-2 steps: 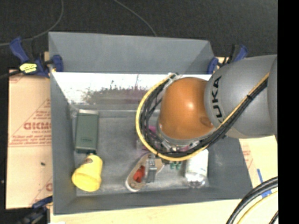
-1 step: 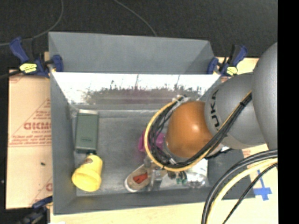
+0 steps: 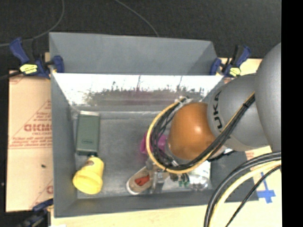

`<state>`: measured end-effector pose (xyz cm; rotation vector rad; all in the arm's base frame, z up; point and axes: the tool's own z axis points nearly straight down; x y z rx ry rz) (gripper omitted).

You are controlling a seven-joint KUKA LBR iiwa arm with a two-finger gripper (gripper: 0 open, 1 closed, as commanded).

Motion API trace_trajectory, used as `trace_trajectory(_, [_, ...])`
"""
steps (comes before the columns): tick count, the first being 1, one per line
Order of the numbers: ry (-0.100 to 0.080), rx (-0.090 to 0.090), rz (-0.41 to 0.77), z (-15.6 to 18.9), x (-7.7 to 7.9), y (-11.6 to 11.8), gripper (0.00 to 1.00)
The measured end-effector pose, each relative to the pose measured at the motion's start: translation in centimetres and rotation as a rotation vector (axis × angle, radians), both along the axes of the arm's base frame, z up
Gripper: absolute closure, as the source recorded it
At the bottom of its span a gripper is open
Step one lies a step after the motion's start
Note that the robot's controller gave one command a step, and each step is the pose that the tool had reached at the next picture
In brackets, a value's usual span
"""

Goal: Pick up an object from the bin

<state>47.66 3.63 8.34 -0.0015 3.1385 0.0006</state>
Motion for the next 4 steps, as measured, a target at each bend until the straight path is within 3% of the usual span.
trace_trajectory(2, [-0.003,0.004,0.015,-0.22,0.15,-0.83,1.0])
trace_trajectory(3, [-0.016,-0.006,0.025,-0.75,0.13,-0.05,1.0])
trace_trajectory(4, [-0.019,0.006,0.043,-0.76,0.07,-0.71,1.0])
